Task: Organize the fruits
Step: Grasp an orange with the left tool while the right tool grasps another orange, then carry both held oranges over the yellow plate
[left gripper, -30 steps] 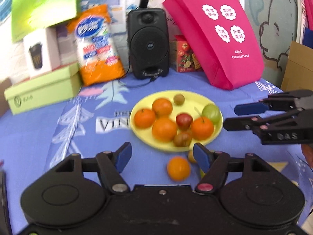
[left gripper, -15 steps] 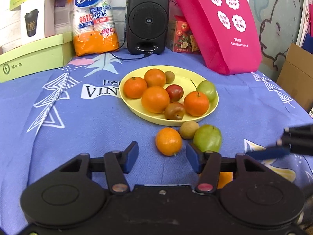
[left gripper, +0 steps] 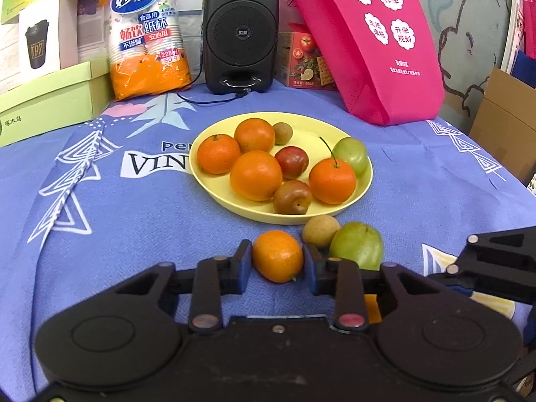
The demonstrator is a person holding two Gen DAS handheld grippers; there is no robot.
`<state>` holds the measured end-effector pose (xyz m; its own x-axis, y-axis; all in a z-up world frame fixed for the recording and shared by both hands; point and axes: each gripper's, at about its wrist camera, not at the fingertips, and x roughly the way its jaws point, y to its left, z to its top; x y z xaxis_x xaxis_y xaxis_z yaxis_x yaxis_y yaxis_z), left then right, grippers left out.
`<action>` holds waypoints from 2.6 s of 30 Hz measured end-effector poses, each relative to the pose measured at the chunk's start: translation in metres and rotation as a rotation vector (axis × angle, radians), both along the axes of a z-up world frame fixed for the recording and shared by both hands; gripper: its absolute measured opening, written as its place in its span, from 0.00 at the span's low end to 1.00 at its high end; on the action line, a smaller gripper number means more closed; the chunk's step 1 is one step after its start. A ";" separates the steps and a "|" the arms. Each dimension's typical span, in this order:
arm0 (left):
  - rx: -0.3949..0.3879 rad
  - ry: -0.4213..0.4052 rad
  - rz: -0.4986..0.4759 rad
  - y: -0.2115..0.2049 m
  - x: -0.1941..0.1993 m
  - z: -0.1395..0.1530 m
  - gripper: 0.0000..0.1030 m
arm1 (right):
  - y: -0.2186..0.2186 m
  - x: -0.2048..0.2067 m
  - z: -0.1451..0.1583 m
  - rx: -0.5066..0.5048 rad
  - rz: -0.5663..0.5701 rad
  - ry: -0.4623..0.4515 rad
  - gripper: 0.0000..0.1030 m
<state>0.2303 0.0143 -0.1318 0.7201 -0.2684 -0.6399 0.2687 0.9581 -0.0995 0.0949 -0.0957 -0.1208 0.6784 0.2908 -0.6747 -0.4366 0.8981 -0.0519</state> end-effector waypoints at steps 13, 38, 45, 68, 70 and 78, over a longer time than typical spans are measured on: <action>-0.065 0.018 0.089 0.025 -0.014 0.003 0.30 | 0.007 0.007 -0.003 -0.002 -0.030 -0.020 0.31; 0.054 0.016 0.089 0.016 -0.056 0.014 0.30 | -0.009 -0.023 0.009 -0.014 -0.080 -0.035 0.31; 0.061 0.011 0.083 0.016 -0.059 0.018 0.30 | -0.014 -0.028 0.011 -0.011 -0.093 -0.037 0.31; 0.004 -0.031 -0.004 0.010 -0.030 0.043 0.31 | -0.043 -0.006 0.021 0.025 -0.147 -0.071 0.31; 0.016 -0.045 -0.019 0.005 -0.016 0.048 0.31 | -0.048 0.005 0.024 0.011 -0.156 -0.086 0.31; 0.073 -0.084 -0.040 -0.014 0.047 0.060 0.31 | -0.080 0.067 0.047 0.078 -0.218 -0.143 0.31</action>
<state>0.2770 0.0008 -0.0721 0.7617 -0.2527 -0.5966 0.3111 0.9503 -0.0054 0.1619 -0.1754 -0.0740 0.8172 0.1748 -0.5492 -0.2261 0.9737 -0.0265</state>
